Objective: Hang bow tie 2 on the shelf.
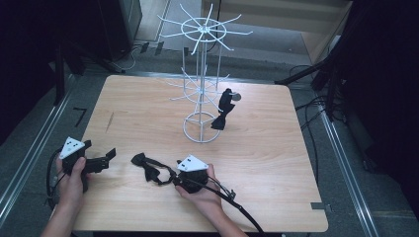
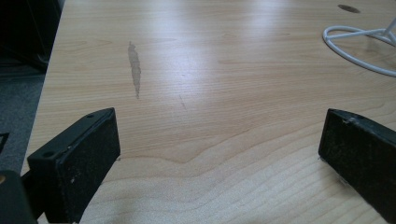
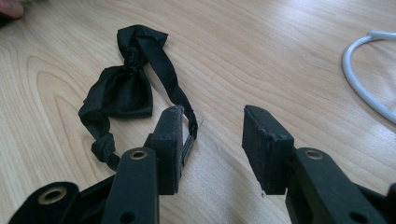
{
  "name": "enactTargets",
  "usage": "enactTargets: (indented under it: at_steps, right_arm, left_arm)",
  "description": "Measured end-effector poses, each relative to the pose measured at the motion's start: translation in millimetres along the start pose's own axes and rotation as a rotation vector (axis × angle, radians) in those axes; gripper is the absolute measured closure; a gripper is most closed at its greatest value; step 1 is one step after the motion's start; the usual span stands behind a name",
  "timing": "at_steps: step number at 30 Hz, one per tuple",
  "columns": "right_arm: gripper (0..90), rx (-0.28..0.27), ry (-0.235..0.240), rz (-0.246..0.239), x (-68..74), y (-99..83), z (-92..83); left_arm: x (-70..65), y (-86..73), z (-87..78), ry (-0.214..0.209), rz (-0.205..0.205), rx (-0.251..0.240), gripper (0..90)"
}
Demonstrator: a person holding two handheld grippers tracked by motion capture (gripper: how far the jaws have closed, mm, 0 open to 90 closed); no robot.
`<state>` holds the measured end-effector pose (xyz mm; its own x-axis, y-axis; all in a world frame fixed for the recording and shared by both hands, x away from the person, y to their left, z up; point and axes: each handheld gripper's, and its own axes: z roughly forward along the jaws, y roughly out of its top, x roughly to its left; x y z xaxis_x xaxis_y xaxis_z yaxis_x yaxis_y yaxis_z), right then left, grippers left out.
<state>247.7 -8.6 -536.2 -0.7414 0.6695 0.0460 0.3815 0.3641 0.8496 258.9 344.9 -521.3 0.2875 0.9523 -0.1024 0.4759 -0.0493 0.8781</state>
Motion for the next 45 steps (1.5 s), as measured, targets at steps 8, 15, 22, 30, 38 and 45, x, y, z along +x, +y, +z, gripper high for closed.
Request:
enactTargets:
  at_steps: [8,15,22,30,38,45]
  right_arm:
    - [62.9,0.019,0.010,-0.003,-0.1,0.0,1.8]
    - [66.1,0.043,0.014,-0.015,1.7,-0.1,3.9]
    - [70.0,0.084,0.004,-0.040,3.2,0.1,7.5]
    - [82.7,0.110,0.010,-0.044,3.4,0.1,9.1]
    - [89.5,0.113,0.010,-0.050,3.3,-0.2,8.0]
    - [89.8,0.082,0.003,-0.066,4.8,-0.4,4.4]
  left_arm:
    - [-0.1,0.0,0.0,0.000,0.000,0.000,0.0]
    - [-0.1,0.0,-0.2,0.000,0.001,0.002,0.0]
    - [-0.3,0.0,-0.4,-0.001,0.003,0.004,0.0]
    - [-0.3,0.0,-0.4,-0.001,0.003,0.005,0.0]
    - [-0.3,-0.1,-0.4,-0.003,0.003,0.005,0.0]
    - [-0.2,0.0,-0.2,-0.004,0.002,0.004,0.0]
